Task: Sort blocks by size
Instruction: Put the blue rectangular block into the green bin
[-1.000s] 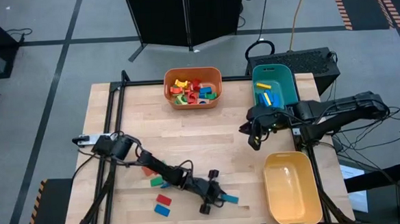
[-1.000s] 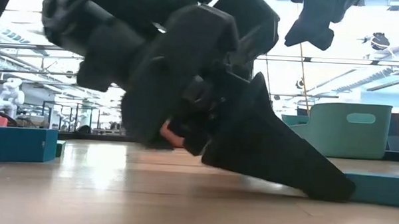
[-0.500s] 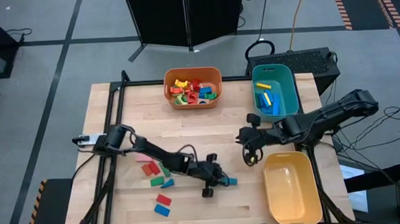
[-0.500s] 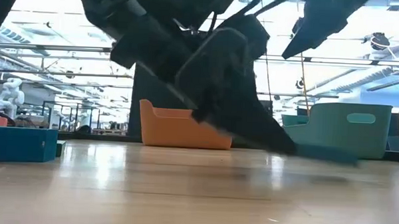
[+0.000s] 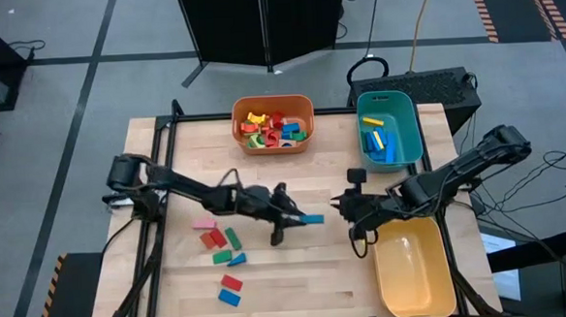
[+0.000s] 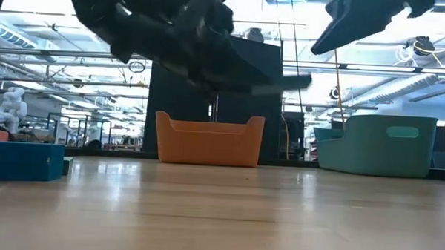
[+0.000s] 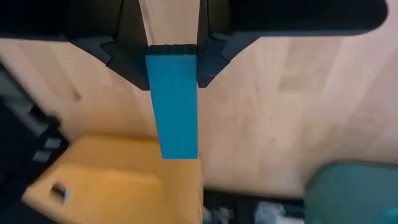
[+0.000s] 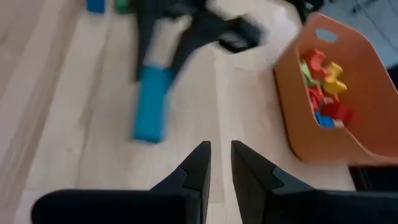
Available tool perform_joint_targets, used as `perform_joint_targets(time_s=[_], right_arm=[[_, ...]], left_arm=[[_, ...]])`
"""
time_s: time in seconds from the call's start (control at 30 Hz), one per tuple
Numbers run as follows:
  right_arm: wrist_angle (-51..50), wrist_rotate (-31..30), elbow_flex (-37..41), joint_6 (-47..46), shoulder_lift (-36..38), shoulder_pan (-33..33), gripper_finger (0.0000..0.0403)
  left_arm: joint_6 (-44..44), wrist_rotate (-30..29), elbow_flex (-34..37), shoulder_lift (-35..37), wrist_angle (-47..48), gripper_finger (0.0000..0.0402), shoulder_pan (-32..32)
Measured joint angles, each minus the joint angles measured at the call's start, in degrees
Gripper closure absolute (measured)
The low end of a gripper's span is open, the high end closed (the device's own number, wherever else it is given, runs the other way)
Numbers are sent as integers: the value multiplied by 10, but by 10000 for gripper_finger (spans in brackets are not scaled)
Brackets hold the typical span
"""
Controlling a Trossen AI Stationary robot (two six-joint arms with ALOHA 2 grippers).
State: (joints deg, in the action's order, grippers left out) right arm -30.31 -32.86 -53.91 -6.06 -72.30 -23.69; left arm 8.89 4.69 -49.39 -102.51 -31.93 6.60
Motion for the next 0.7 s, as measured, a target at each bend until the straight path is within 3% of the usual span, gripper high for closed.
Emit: perform_joint_targets(time_s=[0.2,0.57,0.7], right_arm=[[80,-1,0,138,-45,-28,339],[160,-71,0,292,-140,-34,190],[158,-120,0,297,-163,-34,170]], left_arm=[[41,44,47,43,-28,311,-35],[103,89,49,46,-42,303,-64],[119,89,49,46,-47,303,-71]])
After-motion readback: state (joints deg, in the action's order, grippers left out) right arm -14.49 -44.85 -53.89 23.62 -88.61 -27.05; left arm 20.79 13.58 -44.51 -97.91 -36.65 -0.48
